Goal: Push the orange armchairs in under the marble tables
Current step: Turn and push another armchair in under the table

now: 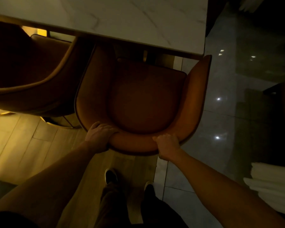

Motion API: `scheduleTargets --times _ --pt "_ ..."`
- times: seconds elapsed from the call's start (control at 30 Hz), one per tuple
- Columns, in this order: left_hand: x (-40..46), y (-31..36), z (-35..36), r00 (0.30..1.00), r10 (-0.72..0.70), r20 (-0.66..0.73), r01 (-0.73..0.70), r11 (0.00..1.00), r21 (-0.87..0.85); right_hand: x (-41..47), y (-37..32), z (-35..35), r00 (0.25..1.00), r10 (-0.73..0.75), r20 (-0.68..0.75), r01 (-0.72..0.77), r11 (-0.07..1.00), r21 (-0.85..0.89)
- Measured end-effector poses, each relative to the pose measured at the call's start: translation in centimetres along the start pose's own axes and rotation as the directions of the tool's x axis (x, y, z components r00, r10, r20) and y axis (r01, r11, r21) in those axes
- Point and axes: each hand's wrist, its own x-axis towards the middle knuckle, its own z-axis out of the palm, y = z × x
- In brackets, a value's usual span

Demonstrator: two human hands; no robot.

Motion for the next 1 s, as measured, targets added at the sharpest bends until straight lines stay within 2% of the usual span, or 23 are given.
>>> scheduleTargets --times 0.33,0.53,1.0 --pt "0.3 0.4 -0.1 0.996 -0.067 0.059 0.066 0.997 0.032 0.5 0.4 1.3 1.0 -0.014 -0.028 0.018 0.992 0.124" --pt "0.5 0.1 0.6 0.997 -0.08 0.022 0.08 0.997 0.004 0.8 0.8 1.9 0.998 -0.054 -0.04 0.06 0.984 0.165" --pt "0.8 -0.8 0.9 0.999 -0.019 0.027 0.02 0.999 -0.041 1.9 1.7 2.1 0.988 -0.156 -0.02 0.157 0.98 0.123"
